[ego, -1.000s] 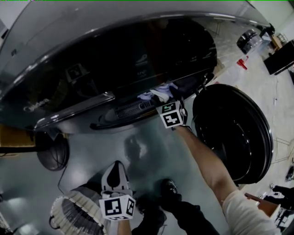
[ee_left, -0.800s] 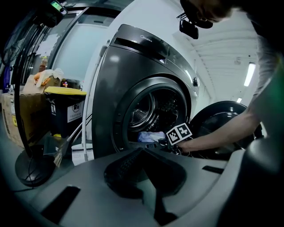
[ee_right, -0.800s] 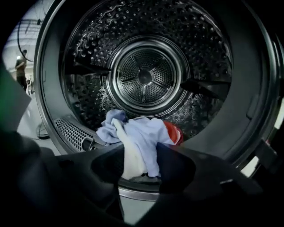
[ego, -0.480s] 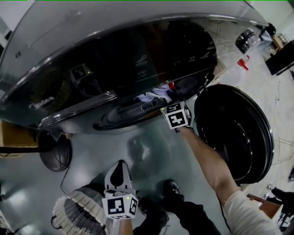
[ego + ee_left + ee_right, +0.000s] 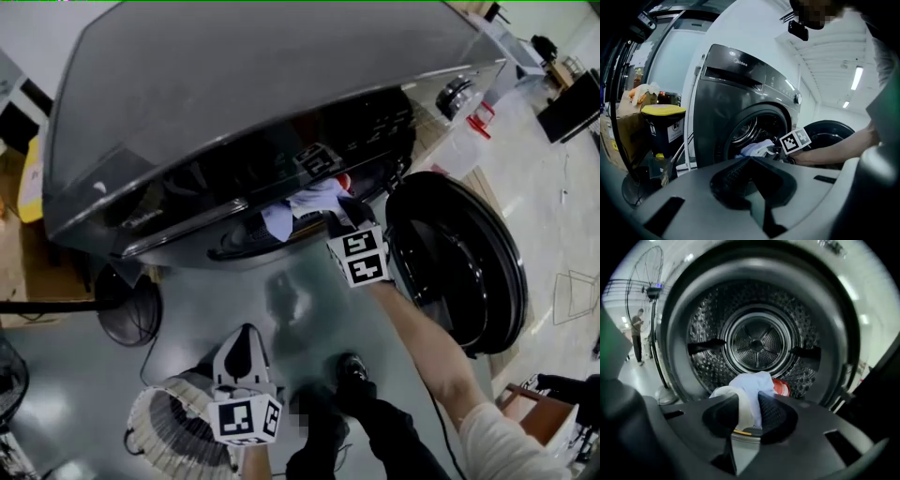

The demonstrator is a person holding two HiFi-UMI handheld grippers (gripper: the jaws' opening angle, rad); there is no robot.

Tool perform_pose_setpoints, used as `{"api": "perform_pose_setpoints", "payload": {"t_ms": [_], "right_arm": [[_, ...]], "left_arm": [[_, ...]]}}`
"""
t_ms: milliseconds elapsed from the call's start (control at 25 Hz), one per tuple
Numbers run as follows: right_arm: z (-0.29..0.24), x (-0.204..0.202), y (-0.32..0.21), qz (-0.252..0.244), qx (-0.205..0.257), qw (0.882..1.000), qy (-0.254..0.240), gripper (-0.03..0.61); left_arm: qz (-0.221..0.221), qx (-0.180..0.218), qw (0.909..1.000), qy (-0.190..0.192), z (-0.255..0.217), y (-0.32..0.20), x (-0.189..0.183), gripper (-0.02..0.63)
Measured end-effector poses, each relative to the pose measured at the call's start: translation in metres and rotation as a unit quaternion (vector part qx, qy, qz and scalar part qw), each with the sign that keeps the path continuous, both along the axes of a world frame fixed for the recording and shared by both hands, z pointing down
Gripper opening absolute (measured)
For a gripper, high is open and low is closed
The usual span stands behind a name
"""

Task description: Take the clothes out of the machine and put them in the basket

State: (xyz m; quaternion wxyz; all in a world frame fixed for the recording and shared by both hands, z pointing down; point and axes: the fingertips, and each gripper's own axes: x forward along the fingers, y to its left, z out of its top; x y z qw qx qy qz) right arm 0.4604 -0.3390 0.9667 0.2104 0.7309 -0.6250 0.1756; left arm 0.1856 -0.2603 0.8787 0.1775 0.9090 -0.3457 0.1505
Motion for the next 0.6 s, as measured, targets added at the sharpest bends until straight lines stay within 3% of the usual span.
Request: {"api": "perform_pose_setpoints", "payload": {"t_ms": [600], "right_arm": [[-0.187, -0.045, 0.100, -0.016, 0.037, 0.999, -0.013, 0.101]], "left_arm": [[-0.015, 0.017, 0.9996, 0.017, -0.162, 0.025, -0.012, 0.018]]}}
